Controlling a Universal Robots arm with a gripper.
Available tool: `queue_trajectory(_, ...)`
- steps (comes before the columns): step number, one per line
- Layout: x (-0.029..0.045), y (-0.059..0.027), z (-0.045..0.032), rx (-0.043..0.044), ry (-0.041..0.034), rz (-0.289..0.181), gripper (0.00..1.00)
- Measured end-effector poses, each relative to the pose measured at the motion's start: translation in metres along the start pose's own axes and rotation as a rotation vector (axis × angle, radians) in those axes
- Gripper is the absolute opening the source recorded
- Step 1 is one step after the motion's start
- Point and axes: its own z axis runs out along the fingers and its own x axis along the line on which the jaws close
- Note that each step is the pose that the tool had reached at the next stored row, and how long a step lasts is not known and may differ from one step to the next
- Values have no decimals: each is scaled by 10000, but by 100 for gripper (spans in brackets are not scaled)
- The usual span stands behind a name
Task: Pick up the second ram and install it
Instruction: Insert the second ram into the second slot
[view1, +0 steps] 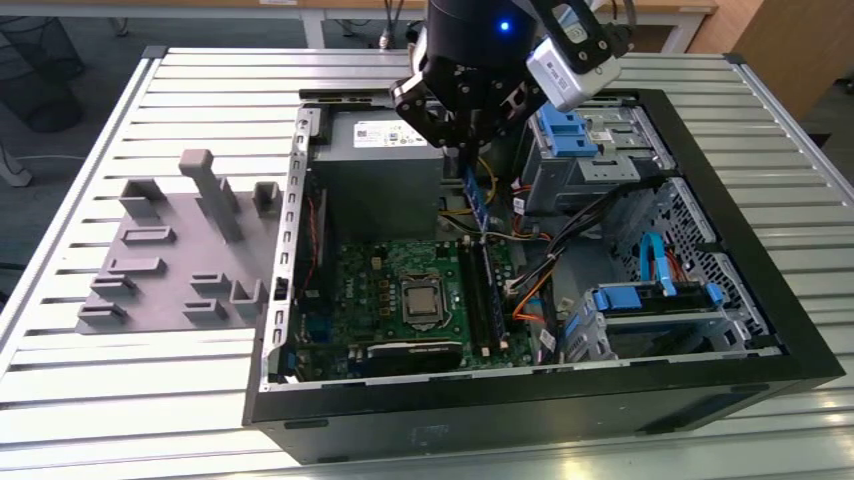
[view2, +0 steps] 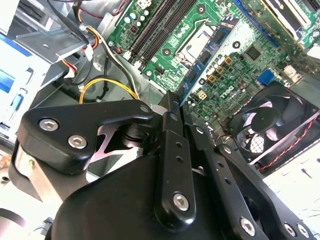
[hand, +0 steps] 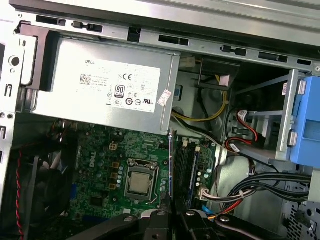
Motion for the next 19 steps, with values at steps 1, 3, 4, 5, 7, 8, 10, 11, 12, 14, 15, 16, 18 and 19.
queue_trajectory(1, 0, 0, 0, 0, 0, 1, 14)
queue_trajectory(3, 0, 0, 0, 0, 0, 12, 14)
queue_trajectory(4, 0, 0, 0, 0, 0, 12, 14)
queue_trajectory(5, 0, 0, 0, 0, 0, 24, 14)
queue_trajectory(7, 0, 0, 0, 1, 1, 37, 14)
queue_trajectory(8, 0, 0, 0, 0, 1, 38, 14)
queue_trajectory(10, 0, 0, -10, 0, 0, 38, 14)
queue_trajectory(11, 0, 0, -17, 0, 1, 38, 14)
queue_trajectory(12, 0, 0, -17, -1, 0, 38, 14)
queue_trajectory(14, 0, 0, -17, -2, -1, 38, 14)
queue_trajectory(15, 0, 0, -18, -2, 0, 38, 14)
queue_trajectory(16, 0, 0, -18, -1, 0, 38, 14)
queue_trajectory(18, 0, 0, -16, 2, 2, 54, 14)
queue_trajectory(19, 0, 0, -13, 3, 3, 79, 14)
